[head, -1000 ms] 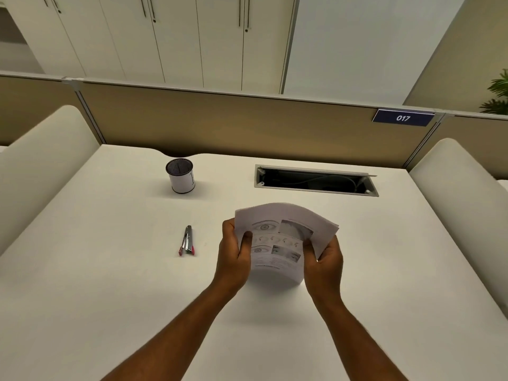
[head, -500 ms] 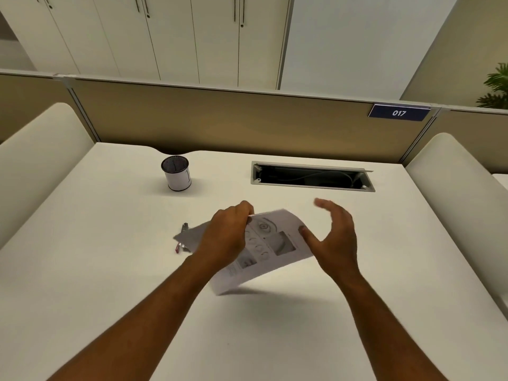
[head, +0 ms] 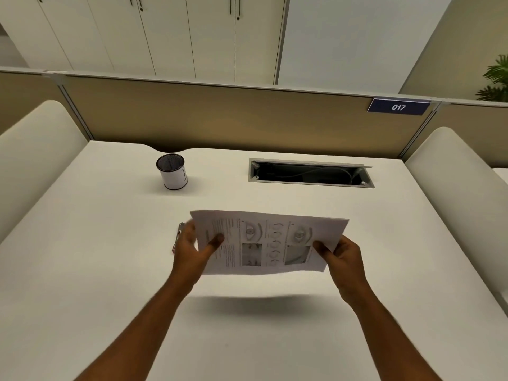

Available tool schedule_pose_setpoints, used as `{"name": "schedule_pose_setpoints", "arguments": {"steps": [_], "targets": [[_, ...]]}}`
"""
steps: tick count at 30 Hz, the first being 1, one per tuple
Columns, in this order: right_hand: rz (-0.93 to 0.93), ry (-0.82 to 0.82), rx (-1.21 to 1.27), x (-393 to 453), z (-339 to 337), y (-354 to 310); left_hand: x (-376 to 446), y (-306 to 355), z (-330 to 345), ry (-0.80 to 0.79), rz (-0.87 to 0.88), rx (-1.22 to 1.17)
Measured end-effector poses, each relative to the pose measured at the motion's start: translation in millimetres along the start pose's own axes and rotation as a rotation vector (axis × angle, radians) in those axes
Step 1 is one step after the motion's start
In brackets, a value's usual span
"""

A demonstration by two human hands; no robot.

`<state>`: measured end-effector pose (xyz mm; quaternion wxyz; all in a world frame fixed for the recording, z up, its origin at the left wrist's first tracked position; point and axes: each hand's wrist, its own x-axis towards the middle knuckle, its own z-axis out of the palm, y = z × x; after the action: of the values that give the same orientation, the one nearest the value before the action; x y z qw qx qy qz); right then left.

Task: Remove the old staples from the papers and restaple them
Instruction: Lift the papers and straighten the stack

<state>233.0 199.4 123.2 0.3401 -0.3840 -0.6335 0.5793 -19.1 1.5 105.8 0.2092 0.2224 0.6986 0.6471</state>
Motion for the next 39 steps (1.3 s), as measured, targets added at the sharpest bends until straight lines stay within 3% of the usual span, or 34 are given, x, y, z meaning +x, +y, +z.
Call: {"name": "schedule_pose_setpoints", "arguments": {"steps": [7, 13, 19, 24, 29, 33, 35, 39], "targets": [[0.041, 0.224, 0.043, -9.7, 18.7, 35.9, -16.9, -16.6, 17.5, 0.033, -0.001, 0.010], [0.164, 0.162, -0.016, -19.8, 27.4, 70.2, -40.6, -54.6, 15.4, 0.044, -0.155, 0.044], [0.193, 0.169, -0.081, -9.5, 31.8, 71.7, -31.4, -50.5, 27.9, 0.047, -0.166, 0.102], [0.205, 0.319, -0.142, -4.5, 30.4, 72.4, -18.7, -38.3, 37.1, 0.127, -0.167, 0.085], [0.441, 0.378, 0.266, -3.4, 42.2, 56.2, -11.4, -37.6, 41.3, 0.135, -0.248, -0.076], [0.556, 0.255, 0.781, -1.5, 55.4, 39.8, -18.2, -44.3, 47.0, 0.115, -0.367, -0.259], [0.486, 0.232, 0.791, 1.6, 57.3, 34.8, -25.0, -47.5, 48.1, 0.064, -0.407, -0.351], [0.309, 0.257, 0.583, 10.4, 52.2, 17.8, -25.6, -50.1, 39.1, -0.062, -0.398, -0.399]]}}
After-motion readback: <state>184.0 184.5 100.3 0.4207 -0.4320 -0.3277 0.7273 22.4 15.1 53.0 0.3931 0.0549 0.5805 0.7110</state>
